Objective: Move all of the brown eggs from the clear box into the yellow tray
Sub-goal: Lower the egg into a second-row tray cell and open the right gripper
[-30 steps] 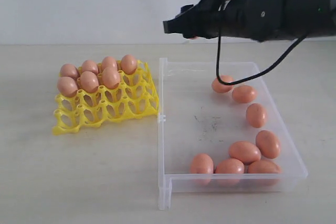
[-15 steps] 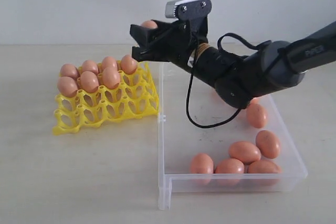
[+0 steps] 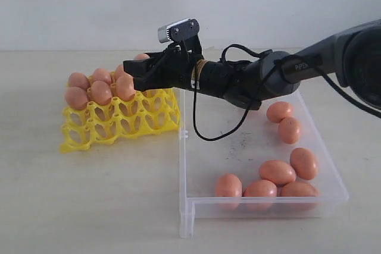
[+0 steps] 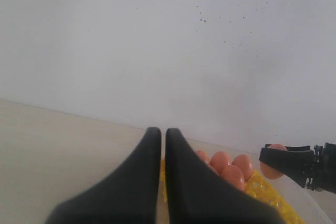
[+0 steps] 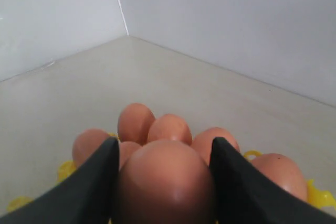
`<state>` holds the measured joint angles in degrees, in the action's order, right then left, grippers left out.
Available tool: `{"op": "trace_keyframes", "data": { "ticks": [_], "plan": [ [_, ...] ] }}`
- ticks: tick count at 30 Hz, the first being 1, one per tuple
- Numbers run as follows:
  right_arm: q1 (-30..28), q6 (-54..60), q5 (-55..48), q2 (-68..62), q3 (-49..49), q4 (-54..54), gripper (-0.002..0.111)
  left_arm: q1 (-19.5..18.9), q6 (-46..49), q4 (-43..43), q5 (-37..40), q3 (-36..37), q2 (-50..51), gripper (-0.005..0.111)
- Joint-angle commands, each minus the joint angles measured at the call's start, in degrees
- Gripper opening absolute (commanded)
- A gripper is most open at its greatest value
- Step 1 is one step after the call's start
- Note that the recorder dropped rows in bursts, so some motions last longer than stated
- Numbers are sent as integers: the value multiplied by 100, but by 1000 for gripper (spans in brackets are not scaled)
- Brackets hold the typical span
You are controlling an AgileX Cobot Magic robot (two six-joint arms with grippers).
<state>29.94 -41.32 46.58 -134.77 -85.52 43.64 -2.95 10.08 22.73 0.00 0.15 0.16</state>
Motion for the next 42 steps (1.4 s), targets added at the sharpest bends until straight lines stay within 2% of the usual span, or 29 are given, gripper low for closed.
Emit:
{"op": "trace_keyframes", "data": {
  "ticks": [1,15,35,42],
  "plan": [
    [-12,-79,-190,-180,-202,66,0,24,52,19,0,-15,-16,4],
    [-12,-4,-710,-577,-768,12,0,24,52,19,0,-15,-16,4],
    [-5,339,-1175,-720,-789,-50,0,24,52,19,0,-15,-16,4],
    [142,818,-1523,-720,-849,12,0,24,52,19,0,-15,-16,4]
  ]
}}
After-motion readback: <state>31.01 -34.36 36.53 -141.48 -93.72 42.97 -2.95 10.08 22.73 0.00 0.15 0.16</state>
